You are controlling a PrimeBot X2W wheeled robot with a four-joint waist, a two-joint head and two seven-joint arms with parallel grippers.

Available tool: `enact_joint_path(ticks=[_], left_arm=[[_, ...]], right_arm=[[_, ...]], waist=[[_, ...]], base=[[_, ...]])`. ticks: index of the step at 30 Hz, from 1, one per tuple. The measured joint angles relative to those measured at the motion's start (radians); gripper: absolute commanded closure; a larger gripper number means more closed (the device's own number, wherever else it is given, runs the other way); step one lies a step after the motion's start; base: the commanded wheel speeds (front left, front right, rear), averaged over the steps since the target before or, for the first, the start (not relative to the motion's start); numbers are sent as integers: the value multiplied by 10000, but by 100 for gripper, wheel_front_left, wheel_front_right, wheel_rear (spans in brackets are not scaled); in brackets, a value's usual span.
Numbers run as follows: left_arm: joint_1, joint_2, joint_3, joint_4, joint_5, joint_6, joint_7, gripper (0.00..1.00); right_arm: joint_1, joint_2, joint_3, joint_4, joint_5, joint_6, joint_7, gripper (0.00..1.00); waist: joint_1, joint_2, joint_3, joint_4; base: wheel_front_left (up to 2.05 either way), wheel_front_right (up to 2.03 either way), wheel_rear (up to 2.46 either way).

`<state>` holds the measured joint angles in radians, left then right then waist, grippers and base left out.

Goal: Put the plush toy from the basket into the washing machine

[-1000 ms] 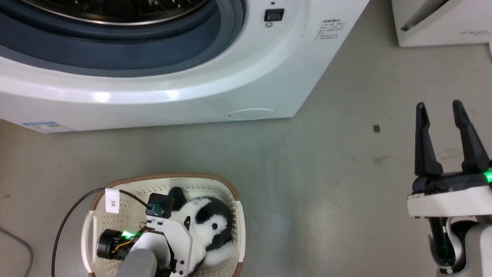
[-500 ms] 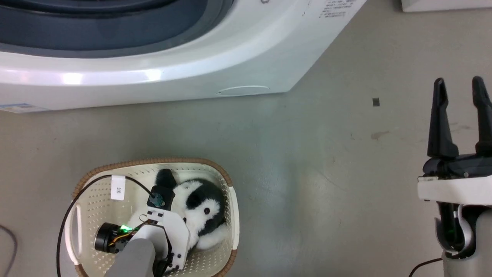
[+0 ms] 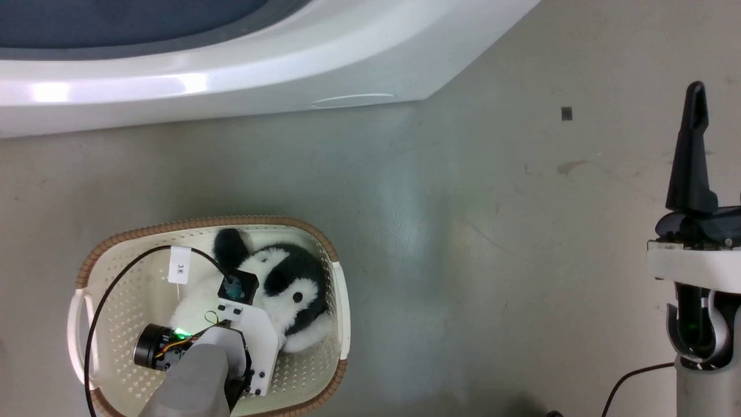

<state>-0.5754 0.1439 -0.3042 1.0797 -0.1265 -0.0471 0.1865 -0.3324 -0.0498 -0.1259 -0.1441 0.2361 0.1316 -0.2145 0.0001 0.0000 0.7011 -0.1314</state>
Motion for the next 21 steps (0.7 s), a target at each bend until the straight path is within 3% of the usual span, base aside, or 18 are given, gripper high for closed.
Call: enact_joint_path(ticks=[21], left_arm=[[-1393,42,-991,1942,-353,48,-159,0]], right_arm=[[-616,0,-222,-295,368,-2,-420,0]], waist=[[1,0,1303,-180]], base=[[0,0,0]])
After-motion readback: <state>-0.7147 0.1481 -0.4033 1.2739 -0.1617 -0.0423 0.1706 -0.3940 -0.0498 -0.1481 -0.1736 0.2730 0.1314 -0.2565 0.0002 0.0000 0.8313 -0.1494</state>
